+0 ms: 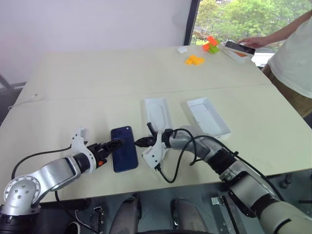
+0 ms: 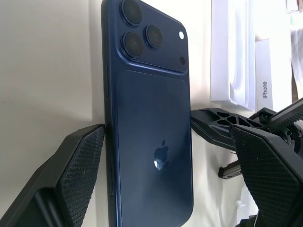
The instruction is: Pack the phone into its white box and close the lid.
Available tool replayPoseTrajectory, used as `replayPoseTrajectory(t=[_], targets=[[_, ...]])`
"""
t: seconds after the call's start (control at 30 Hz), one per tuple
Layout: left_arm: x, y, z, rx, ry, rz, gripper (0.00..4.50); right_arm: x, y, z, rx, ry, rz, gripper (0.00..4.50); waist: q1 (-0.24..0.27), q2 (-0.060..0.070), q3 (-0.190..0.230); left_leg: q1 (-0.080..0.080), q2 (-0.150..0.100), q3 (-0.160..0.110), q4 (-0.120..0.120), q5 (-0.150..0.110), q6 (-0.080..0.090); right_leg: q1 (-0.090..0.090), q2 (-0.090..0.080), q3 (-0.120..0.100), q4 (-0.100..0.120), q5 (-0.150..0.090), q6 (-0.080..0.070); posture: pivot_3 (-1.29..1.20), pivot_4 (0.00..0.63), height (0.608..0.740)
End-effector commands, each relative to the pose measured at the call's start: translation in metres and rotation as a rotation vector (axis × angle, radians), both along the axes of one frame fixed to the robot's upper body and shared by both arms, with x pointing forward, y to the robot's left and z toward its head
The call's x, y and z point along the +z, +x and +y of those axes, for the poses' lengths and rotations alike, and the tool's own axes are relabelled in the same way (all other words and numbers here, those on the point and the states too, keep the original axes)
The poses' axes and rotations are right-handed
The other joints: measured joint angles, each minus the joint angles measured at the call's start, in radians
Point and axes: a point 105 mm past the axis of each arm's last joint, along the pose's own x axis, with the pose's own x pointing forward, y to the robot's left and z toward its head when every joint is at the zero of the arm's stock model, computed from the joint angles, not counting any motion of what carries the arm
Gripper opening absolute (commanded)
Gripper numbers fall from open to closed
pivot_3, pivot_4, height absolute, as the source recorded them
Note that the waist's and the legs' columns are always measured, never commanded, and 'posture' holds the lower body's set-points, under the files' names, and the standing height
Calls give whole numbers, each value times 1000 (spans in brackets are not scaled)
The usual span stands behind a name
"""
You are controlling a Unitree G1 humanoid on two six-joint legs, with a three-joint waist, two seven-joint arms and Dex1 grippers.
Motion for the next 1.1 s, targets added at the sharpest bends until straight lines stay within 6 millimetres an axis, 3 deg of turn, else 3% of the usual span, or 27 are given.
replayPoseTrajectory(t=[0.03, 0.43, 0.57, 0.67, 1.1], targets=[[10, -8, -23, -113, -58, -43, 4413, -7, -21, 18, 119, -30, -4, 0, 1, 0, 0, 0, 0, 0, 0, 0, 0, 0, 0, 0, 0, 0, 0, 0, 150, 740], [22, -10, -28, -144, -64, -101, 4413, 2, -16, 6, 123, -92, -49, 0, 27, -1, 1, -1, -5, 5, -9, 0, -1, -9, -7, -1, 4, 1, -1, 0, 150, 740], [18, -12, -16, -119, -31, -82, 4413, 18, -10, 0, 119, -84, -68, 0, 42, -2, 1, -9, -5, 5, -9, 0, -2, -18, -7, -1, 8, 1, 0, 0, 150, 740], [24, -9, -8, -95, -15, -105, 4413, 18, -10, -6, 123, -107, -74, 0, 49, -6, 5, -10, -6, 6, -9, 2, -2, -20, -7, -2, 15, -1, 2, 0, 150, 740], [26, -12, -6, -95, 9, -112, 4413, 22, -7, -12, 101, -117, -67, 0, 50, -8, 8, -10, -5, 5, -8, 3, -4, -19, -5, -3, 17, -1, 2, 0, 150, 740]])
